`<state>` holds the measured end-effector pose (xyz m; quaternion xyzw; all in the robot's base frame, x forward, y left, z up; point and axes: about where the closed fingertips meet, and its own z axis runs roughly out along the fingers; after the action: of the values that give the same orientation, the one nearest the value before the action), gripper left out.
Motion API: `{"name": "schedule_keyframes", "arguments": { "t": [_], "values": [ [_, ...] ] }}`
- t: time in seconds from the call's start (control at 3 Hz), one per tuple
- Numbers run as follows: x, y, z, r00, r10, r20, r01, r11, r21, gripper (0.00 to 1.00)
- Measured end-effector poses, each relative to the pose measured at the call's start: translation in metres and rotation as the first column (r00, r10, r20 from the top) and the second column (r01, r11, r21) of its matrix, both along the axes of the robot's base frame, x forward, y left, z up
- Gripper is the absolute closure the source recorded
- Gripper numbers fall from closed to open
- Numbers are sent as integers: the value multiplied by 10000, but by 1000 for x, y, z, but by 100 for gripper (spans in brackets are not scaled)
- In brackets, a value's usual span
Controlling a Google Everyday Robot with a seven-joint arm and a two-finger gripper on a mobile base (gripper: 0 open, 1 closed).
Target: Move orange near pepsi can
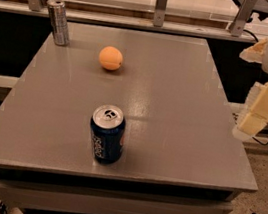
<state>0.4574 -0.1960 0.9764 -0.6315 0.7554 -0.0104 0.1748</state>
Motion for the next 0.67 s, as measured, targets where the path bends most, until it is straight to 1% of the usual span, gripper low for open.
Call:
{"name": "schedule_keyframes", "arguments": {
  "t": [0.33, 0.67],
  "values": [
    [46, 57, -5, 9811, 1932, -20, -1930, 9805, 372, 0],
    [89, 154, -2, 9060, 4224, 268, -4229, 9009, 976, 0]
  ]
}}
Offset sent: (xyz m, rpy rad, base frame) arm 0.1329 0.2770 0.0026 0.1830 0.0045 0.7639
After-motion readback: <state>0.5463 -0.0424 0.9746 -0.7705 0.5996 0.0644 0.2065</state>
